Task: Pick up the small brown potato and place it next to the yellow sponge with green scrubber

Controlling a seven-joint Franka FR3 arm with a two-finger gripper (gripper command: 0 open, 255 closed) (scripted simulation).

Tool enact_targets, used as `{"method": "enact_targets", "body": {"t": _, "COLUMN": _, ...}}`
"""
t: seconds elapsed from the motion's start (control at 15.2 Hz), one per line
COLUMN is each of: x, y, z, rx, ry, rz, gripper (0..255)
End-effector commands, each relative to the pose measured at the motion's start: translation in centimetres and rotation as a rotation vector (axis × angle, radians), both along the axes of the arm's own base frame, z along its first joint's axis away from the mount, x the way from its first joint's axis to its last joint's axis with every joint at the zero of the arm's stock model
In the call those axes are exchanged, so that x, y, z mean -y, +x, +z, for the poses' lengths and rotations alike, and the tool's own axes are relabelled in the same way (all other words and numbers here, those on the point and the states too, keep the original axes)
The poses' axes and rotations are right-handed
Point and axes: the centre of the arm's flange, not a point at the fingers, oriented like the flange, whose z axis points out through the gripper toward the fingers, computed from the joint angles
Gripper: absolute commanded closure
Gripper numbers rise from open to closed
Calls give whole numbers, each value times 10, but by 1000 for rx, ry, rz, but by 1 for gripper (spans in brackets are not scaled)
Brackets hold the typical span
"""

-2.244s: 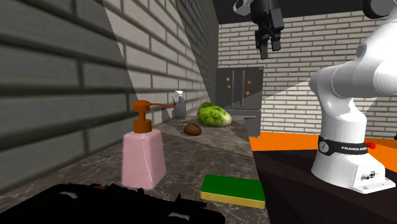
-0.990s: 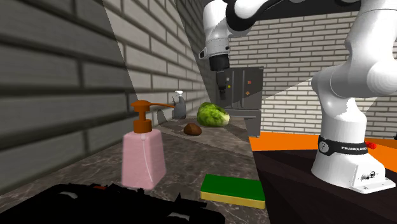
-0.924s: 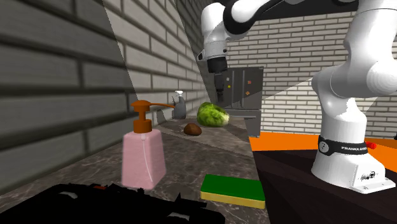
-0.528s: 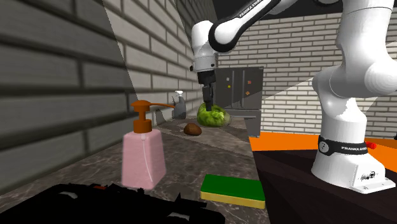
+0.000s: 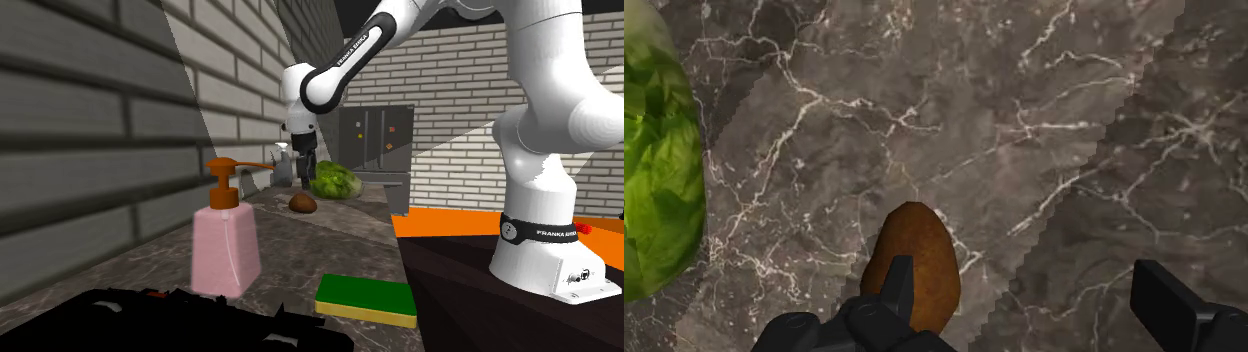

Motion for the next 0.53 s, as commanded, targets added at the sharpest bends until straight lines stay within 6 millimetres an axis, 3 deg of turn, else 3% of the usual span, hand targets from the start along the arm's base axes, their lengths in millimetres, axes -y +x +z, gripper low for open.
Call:
{"method": "enact_targets", "body": {"t": 0.0, "x": 20, "y": 10, "z": -14, "rx": 2, "ry": -17, "rz": -8, "gripper": 0}}
{"method": "enact_targets", "body": {"t": 0.33, "x": 66, "y": 39, "z": -43, "rx": 8, "ry": -58, "rz": -30, "gripper": 0}}
{"method": "enact_targets", "body": {"t": 0.46, "x": 73, "y": 42, "z": -52, "rx": 9, "ry": -63, "rz": -32, "gripper": 0}}
